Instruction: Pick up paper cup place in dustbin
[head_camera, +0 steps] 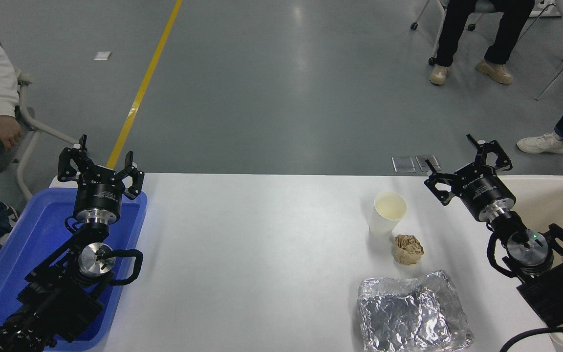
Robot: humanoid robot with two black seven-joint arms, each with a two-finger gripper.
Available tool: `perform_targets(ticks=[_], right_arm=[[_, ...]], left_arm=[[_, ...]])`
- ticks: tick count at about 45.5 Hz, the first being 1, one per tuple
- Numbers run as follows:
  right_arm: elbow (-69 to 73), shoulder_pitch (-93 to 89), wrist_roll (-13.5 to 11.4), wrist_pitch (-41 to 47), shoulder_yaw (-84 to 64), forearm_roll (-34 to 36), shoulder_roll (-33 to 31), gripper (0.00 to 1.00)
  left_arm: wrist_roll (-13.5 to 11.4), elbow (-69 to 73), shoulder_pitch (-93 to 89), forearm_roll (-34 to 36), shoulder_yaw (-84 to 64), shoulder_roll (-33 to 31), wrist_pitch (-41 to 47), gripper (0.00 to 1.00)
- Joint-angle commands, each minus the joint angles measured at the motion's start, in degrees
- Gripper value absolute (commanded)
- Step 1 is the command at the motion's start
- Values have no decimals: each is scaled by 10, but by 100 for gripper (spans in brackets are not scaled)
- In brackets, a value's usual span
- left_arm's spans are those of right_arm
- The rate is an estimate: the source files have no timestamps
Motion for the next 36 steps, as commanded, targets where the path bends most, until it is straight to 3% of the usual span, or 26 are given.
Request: perform_targets(ticks=[1, 21, 29, 36], right_arm=[[0, 0, 0, 0, 0, 0, 1, 100], [9, 11, -1, 0, 0, -27, 2, 100], [12, 20, -4, 4, 0, -83, -4, 100], [27, 41, -5, 4, -11, -144, -48, 100]], left_arm=[[0, 0, 0, 0, 0, 0, 1, 99], [0, 0, -1, -1, 1, 3, 0, 99], [0, 0, -1, -1, 1, 3, 0, 99], [0, 0, 0, -1, 1, 3, 0, 99]])
